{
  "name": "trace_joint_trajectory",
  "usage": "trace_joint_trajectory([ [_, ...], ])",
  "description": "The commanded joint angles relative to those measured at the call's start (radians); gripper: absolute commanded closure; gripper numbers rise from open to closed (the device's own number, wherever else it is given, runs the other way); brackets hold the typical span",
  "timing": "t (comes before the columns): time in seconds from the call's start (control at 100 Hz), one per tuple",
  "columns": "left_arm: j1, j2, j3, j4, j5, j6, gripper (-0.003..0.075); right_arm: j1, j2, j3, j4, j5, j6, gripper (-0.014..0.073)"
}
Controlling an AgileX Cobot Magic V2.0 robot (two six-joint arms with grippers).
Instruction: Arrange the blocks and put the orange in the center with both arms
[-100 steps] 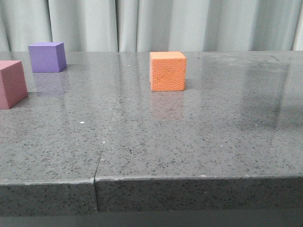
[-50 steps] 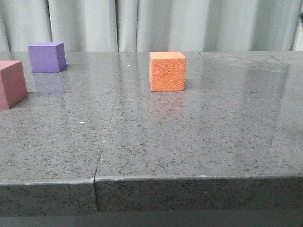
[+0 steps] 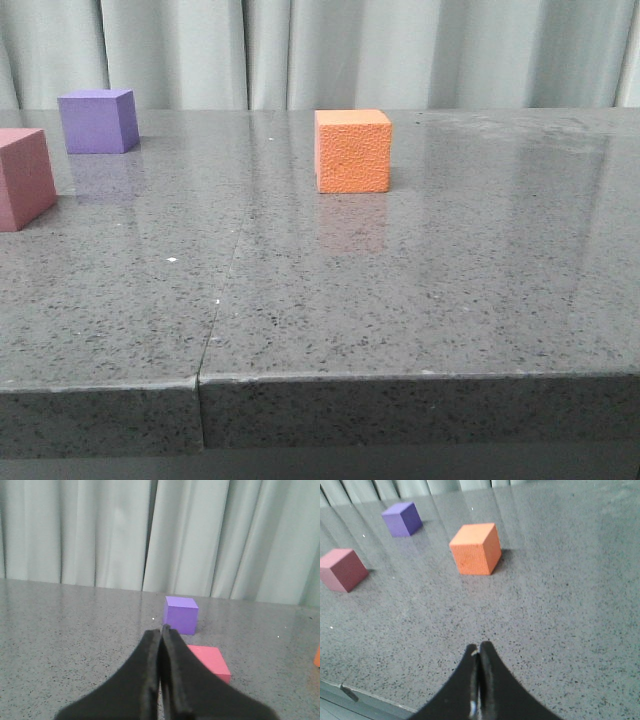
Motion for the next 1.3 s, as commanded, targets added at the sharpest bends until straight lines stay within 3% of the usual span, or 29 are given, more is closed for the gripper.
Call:
trace_joint_trajectory([
  [0.0,-0.004,0.1,-0.119,-0.011,0.006,0.0,0.0741,0.001,-0.005,-0.023,-0.009,-0.072,-0.01,0.0663],
  [0.25,-0.004,0.407,-0.385,0.0,0.219,0.0,0.0736,0.001,-0.005,-0.023,-0.009,-0.074,-0.01,0.0663],
  [0.32,-0.004,0.487,-0.446,0.0,0.272,0.0,0.0695,0.001,-0.005,-0.023,-0.009,-0.074,-0.01,0.0663],
  [0.42,-0.004,0.583,-0.514,-0.007,0.312,0.0,0.0535,0.001,-0.005,-0.023,-0.009,-0.074,-0.01,0.0663],
  [0.57,-0.004,0.696,-0.59,-0.007,0.315,0.0,0.0167,0.001,-0.005,-0.023,-0.009,-0.074,-0.01,0.0663],
  [0.66,-0.004,0.755,-0.628,-0.008,0.315,0.0,0.0048,0.001,-0.005,-0.023,-0.009,-0.074,-0.01,0.0663],
  [0.92,-0.012,0.93,-0.799,-0.019,0.365,0.025,0.0042,0.001,-0.005,-0.023,-0.009,-0.074,-0.01,0.0663],
  [1.16,-0.063,1.094,-0.989,-0.302,0.458,0.469,0.0042,0.001,-0.005,-0.023,-0.009,-0.074,-0.01,0.0663],
  [1.29,-0.081,1.189,-1.108,-0.416,0.559,0.644,0.0042,0.001,-0.005,-0.023,-0.009,-0.074,-0.01,0.0663],
])
